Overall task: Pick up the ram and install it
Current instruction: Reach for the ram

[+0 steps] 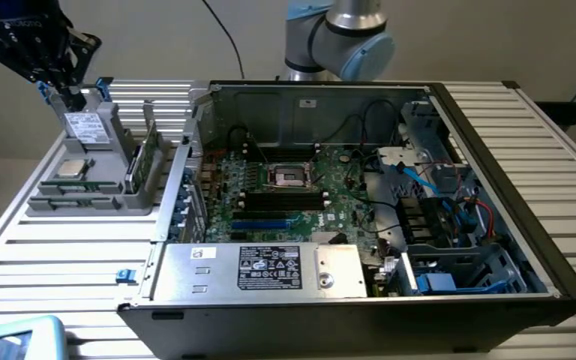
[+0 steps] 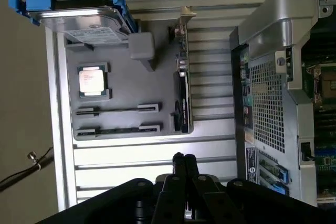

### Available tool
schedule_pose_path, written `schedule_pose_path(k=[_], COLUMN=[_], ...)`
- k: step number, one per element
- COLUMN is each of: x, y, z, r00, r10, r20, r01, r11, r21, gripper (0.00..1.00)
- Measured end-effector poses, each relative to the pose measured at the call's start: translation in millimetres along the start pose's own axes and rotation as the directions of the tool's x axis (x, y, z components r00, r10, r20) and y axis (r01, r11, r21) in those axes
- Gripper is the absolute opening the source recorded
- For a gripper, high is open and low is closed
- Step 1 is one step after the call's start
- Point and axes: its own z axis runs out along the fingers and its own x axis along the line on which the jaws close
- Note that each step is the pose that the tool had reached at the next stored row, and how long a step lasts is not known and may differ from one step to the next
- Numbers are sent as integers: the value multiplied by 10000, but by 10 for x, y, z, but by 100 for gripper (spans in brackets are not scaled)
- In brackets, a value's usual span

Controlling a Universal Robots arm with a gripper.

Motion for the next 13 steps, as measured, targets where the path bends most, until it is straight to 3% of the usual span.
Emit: schedule_pose_path(k=[9,13], x=[410,541], y=[-29,-15], z=[6,17], r00=[10000,10000], r10=[-10,-12], r20=[-2,-1], r01=[10,12], r11=[10000,10000], r21=[0,-1], gripper=[11,11])
